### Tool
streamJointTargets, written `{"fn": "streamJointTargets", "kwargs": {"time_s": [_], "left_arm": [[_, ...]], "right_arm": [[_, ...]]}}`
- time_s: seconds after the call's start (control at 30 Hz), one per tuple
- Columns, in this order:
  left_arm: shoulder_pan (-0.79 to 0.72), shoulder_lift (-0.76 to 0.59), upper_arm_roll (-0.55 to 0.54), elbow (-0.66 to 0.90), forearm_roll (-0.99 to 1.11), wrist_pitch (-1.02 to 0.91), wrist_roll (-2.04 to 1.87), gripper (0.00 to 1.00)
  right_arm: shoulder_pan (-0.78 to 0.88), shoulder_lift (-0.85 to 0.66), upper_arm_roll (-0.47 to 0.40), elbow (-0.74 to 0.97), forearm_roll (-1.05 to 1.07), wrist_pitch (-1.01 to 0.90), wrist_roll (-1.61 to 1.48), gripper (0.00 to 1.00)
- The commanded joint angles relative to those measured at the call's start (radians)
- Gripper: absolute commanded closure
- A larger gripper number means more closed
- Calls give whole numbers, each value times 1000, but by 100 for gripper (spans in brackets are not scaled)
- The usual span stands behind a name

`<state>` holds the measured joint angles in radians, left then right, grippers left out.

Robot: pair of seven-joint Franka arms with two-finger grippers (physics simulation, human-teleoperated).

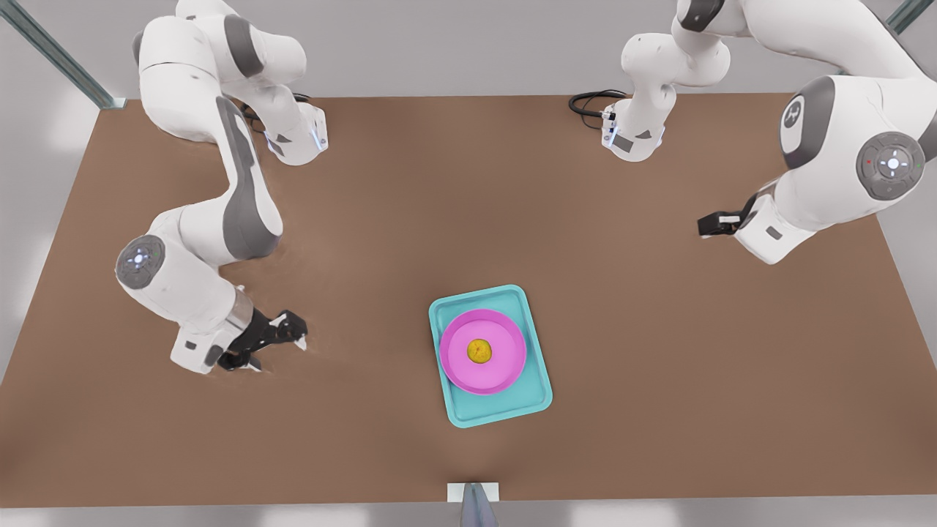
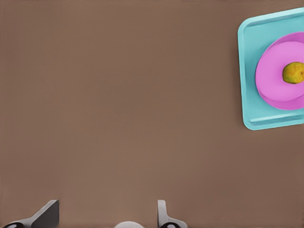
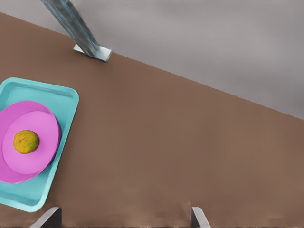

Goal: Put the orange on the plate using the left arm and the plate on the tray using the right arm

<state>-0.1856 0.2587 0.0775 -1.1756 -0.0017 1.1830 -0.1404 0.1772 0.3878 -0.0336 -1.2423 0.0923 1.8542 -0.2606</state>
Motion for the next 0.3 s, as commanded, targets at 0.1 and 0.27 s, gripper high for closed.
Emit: {"fn": "streamJointTargets", "kwargs": {"time_s": [0.1, 0.27], "left_arm": [[0, 5, 1, 4, 0, -29, -7, 0], [-2, 7, -1, 4, -1, -31, -8, 0]], "right_arm": [[-68, -300, -40, -51, -278, -560, 6, 0], [-74, -316, -42, -69, -276, -560, 7, 0]]}}
